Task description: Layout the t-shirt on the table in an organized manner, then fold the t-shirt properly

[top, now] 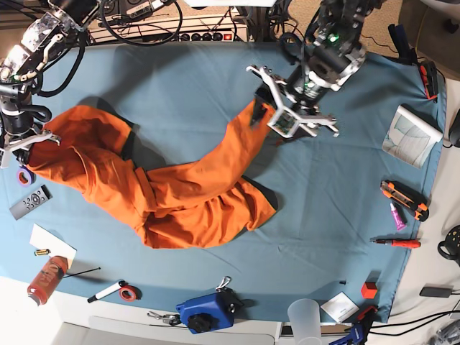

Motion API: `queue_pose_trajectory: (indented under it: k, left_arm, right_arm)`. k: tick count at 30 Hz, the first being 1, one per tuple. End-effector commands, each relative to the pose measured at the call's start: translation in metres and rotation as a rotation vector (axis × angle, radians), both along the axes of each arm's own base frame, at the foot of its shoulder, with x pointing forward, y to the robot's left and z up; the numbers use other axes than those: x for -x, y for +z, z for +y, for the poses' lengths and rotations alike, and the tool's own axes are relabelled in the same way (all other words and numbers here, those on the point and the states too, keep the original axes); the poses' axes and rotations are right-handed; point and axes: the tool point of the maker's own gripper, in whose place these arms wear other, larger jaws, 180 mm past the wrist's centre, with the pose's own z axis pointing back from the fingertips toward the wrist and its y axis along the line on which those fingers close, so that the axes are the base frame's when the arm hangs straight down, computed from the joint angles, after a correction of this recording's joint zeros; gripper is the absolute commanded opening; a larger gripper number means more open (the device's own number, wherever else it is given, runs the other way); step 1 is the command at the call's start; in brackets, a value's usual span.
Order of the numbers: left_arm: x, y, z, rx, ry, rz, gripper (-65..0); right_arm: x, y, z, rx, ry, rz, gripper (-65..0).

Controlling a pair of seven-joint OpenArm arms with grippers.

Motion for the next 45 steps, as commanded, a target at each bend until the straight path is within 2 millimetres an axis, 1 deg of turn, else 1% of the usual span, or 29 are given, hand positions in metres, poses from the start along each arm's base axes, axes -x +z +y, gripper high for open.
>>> queue_pose_trajectory:
  k: [1, 4, 6, 9, 13, 18, 21, 24, 26, 28, 31, 34, 37, 39, 45]
  left_arm:
    - [-0.002, -0.001, -0.004, 0.008, -0.013, 0.0, -31.3]
    - [-0.003, -0.026, -0.005, -0.019, -0.019, 0.059, -31.3]
    - [-0.003, -0.038, -0.001, -0.046, -0.014, 0.099, -31.3]
    - [0.0, -0.046, 0.006, -0.054, 0.038, 0.168, -31.3]
    - [0.008, -0.055, 0.007, -0.06, 0.039, 0.239, -31.3]
    - [0.008, -0.054, 0.004, -0.047, 0.031, 0.239, -31.3]
    - [0.004, -0.049, 0.004, -0.042, 0.033, 0.208, -31.3]
    - [0.001, -0.039, 0.004, -0.086, 0.0, 0.147, -31.3]
    - [0.002, -0.028, -0.002, -0.091, -0.06, 0.104, -31.3]
    - [0.011, -0.024, -0.015, -0.091, -0.144, 0.091, -31.3]
    - [0.024, -0.03, -0.03, -0.157, -0.229, 0.073, -31.5]
    - [0.027, -0.031, -0.039, -0.284, -0.249, -0.021, -31.5]
    - [0.02, -0.027, -0.037, -0.372, -0.161, -0.106, -31.5]
    - [0.02, -0.03, -0.034, -0.4, -0.133, -0.121, -31.5]
    - [0.028, -0.061, -0.03, -0.457, -0.156, -0.056, -31.5]
  right_arm:
    - [-0.004, 0.021, -0.006, 0.045, 0.005, -0.049, -65.0]
    - [-0.004, 0.023, -0.008, 0.055, 0.005, -0.04, -65.0]
    - [-0.004, 0.023, -0.009, 0.055, 0.004, -0.039, -65.0]
    - [-0.004, 0.023, -0.009, 0.055, 0.004, -0.039, -65.0]
    - [-0.004, 0.023, -0.009, 0.055, 0.004, -0.039, -65.0]
    - [-0.004, 0.023, -0.008, 0.055, 0.005, -0.04, -65.0]
    - [-0.004, 0.024, -0.008, 0.056, 0.005, -0.042, -65.0]
    - [-0.005, 0.024, -0.008, 0.057, 0.006, -0.046, -65.0]
    - [-0.005, 0.025, -0.008, 0.058, 0.007, -0.049, -65.0]
    - [-0.005, 0.025, -0.008, 0.059, 0.007, -0.051, -65.0]
    - [-0.005, 0.025, -0.008, 0.059, 0.007, -0.051, -65.0]
    - [-0.005, 0.025, -0.008, 0.059, 0.007, -0.05, -65.0]
    - [-0.005, 0.025, -0.008, 0.059, 0.007, -0.05, -65.0]
    - [-0.005, 0.025, -0.008, 0.058, 0.007, -0.048, -65.0]
    - [-0.005, 0.024, -0.008, 0.057, 0.006, -0.048, -65.0]
